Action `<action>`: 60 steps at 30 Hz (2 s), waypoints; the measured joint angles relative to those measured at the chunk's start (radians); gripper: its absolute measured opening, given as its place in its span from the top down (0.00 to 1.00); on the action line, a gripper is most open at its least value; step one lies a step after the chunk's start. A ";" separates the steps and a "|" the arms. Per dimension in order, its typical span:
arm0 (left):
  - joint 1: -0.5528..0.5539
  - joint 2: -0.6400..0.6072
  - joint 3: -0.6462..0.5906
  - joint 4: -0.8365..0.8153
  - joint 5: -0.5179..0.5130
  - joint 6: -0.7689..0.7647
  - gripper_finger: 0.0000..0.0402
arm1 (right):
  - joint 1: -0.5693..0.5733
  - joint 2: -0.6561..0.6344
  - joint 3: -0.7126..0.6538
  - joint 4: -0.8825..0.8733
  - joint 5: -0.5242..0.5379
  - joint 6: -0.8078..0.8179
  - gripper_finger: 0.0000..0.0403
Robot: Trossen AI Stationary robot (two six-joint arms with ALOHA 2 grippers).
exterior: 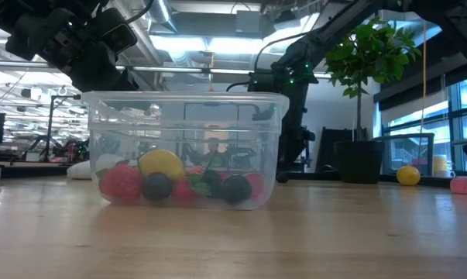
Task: Pick and placing Produce into tupperware
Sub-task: Put the blackberry into the transparent bin
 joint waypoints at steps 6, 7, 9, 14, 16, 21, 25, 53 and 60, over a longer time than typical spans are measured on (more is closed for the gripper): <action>0.000 0.000 0.000 0.000 0.000 -0.001 0.70 | 0.000 0.000 0.000 0.000 0.000 0.013 0.33; 0.000 0.000 0.000 0.000 0.000 -0.001 0.70 | 0.000 0.000 0.000 0.000 0.000 0.015 0.33; 0.000 0.000 0.000 0.000 0.000 -0.002 0.70 | 0.000 0.000 0.000 0.000 -0.001 0.034 0.33; 0.000 0.000 0.000 0.000 0.000 -0.002 0.70 | 0.003 0.014 0.000 -0.015 -0.003 0.037 0.33; 0.000 0.000 0.000 0.000 0.000 -0.002 0.70 | 0.004 0.026 0.000 -0.010 -0.003 0.035 0.33; 0.000 0.000 0.000 0.000 0.000 -0.002 0.70 | 0.005 0.057 0.000 -0.013 -0.008 0.039 0.33; 0.000 0.000 0.000 0.000 0.000 -0.002 0.70 | 0.005 0.085 0.005 -0.011 -0.011 0.036 0.33; 0.000 0.000 0.000 0.000 0.000 -0.002 0.70 | 0.108 0.043 0.067 -0.180 -0.016 0.030 0.76; 0.000 0.000 0.000 0.000 0.000 -0.001 0.70 | 0.302 -0.058 0.123 -0.239 -0.012 0.096 0.76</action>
